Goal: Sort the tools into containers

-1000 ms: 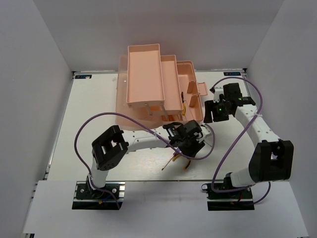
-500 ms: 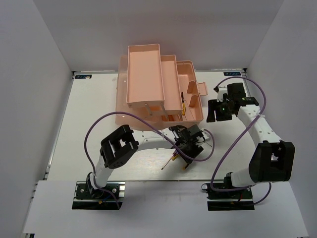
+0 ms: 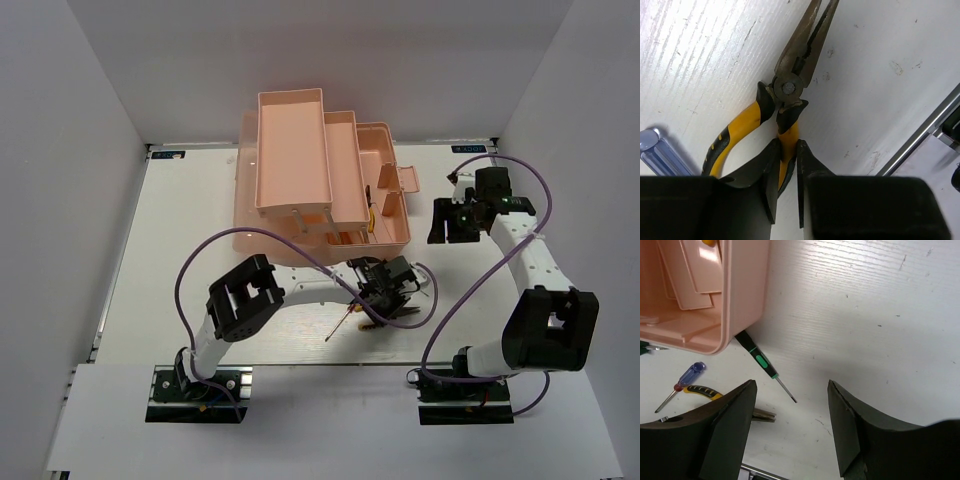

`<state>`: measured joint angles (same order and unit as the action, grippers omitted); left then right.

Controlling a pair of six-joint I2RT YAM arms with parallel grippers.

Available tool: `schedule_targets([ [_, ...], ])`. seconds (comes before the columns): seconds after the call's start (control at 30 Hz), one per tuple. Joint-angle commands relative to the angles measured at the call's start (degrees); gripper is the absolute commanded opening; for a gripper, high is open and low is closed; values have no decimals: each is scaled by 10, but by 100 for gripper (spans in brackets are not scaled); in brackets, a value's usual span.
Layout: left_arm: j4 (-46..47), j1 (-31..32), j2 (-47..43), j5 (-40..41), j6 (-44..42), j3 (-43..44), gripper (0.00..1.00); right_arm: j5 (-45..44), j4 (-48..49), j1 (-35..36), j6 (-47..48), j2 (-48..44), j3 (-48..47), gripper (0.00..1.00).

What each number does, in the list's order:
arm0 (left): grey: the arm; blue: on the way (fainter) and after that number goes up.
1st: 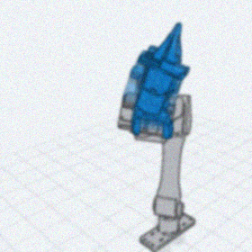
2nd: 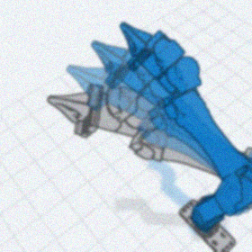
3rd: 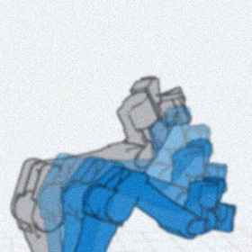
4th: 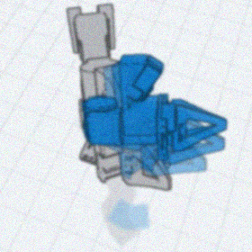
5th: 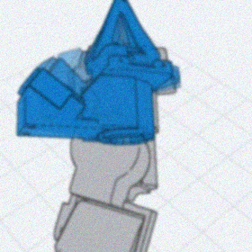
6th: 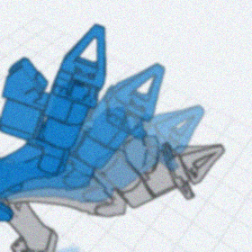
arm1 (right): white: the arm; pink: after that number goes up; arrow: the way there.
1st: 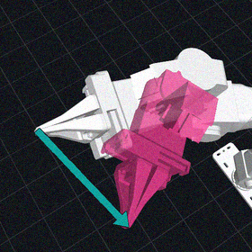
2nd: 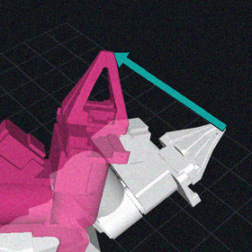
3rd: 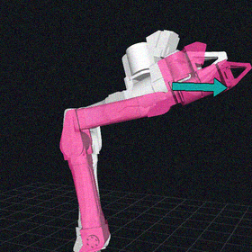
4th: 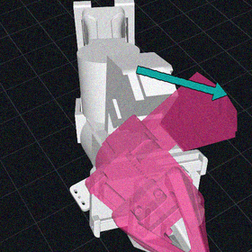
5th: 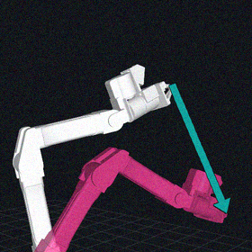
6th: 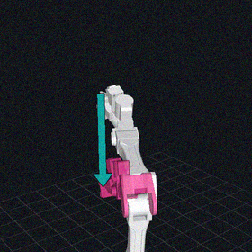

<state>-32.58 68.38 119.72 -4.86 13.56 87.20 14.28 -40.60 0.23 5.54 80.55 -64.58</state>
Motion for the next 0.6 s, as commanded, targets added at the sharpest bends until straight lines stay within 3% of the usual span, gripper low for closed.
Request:
schedule_targets([
  [0.0,-22,11,5,-2,1,3,9,20,-15,-20,-3,-18,-8,65],
  [0.17,-37,16,-41,-8,1,46,0,44,-26,-35,-4,-17,-28,65],
  [0.33,-43,-2,-86,-46,7,146,0,45,-19,-63,-2,-25,-64,61],
  [0.47,-56,-13,-92,-71,1,231,0,37,0,-88,3,-37,-66,37],
  [0.53,-56,-21,-92,-71,8,231,0,35,3,-105,0,-42,-64,25],
  [0.57,-48,-36,-98,-52,8,225,0,27,16,-111,-1,-50,-64,11],
])
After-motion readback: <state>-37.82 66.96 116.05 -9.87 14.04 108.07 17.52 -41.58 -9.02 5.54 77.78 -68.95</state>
